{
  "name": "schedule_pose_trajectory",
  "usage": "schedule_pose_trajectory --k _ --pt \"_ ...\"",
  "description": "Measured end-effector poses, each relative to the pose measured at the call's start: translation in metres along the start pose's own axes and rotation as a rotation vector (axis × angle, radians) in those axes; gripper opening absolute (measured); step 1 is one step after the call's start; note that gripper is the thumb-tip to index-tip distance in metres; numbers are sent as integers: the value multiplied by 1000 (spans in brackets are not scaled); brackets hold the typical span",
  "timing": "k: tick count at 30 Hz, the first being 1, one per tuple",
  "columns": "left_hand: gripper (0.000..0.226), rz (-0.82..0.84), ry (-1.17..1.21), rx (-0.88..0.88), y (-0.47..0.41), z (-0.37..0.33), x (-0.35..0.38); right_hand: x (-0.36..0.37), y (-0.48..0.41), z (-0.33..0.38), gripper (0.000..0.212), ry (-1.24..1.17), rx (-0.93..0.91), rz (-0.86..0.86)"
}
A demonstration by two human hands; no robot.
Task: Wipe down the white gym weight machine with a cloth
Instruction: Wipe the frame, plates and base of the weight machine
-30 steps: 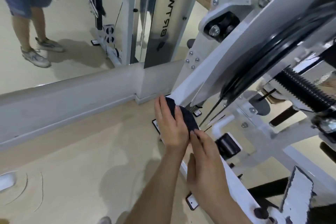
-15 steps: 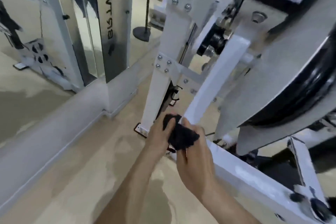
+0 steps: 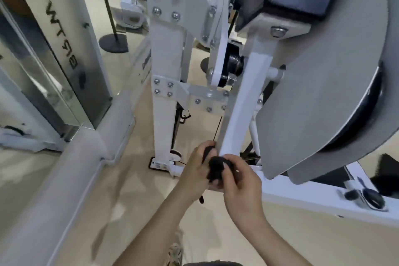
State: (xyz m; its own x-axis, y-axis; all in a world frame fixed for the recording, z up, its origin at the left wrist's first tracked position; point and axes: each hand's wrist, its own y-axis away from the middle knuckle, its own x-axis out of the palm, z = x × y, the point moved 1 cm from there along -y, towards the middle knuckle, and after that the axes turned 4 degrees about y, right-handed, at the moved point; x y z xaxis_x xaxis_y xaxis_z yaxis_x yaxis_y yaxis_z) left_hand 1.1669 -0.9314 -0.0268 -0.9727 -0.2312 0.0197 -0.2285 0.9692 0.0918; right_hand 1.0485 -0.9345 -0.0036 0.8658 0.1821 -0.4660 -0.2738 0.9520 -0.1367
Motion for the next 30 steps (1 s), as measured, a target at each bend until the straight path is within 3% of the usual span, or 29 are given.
schedule_pose_trajectory --k 4,7,10,12,16,19,20,23,25,27,30 --pt "37 238 211 -98 27 6 -31 7 5 -3 20 -98 82 -103" --pt "34 174 46 -96 6 2 -54 15 6 4 23 -256 178 -205" --pt "19 31 -119 28 -23 -9 -70 22 6 13 19 -427 275 -358" --pt "21 -7 -218 75 -32 -15 -78 25 8 13 16 -471 359 -508" --pt "18 212 -542 411 -32 -31 -88 38 16 7 5 -512 539 -863" --pt "22 362 -652 584 -32 -38 -95 63 17 21 7 -269 560 -1035" --pt "22 378 -596 576 -34 -40 -97 72 14 32 8 -159 509 -1054" --pt "25 493 -418 471 -44 -41 -96 104 5 50 42 242 359 -928" --pt "32 610 -395 363 -50 -37 -94 116 -7 47 46 419 354 -856" --pt "37 677 -379 212 -57 -36 -96 112 -31 53 42 417 374 -895" --pt "41 652 -168 2 -72 -51 -92 85 -81 79 46 497 144 -1081"
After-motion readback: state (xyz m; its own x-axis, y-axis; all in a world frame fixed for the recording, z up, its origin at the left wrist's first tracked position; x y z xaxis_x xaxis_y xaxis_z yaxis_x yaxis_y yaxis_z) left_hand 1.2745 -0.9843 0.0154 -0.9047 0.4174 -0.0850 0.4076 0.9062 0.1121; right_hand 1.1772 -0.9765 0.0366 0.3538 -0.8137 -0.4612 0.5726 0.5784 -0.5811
